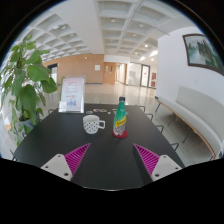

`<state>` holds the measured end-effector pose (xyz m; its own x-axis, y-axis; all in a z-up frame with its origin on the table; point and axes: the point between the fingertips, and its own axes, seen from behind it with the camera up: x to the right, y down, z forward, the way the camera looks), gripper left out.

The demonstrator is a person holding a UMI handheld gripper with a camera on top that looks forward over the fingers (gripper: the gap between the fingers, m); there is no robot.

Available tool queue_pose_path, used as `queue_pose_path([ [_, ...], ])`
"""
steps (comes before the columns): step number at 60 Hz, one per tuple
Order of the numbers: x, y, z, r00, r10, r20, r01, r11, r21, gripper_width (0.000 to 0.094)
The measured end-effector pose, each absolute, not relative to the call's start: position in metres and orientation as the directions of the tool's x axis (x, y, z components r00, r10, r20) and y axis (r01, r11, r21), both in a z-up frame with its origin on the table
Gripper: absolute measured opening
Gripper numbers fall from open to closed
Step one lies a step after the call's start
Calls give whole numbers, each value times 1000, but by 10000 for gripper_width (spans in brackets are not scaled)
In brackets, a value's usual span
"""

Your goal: Pour water

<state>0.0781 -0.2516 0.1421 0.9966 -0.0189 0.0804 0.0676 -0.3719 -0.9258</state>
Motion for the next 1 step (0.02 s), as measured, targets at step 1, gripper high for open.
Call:
queue_pose_path([
  [1, 78, -252, 142, 997, -19, 78, 65, -373, -926, 861],
])
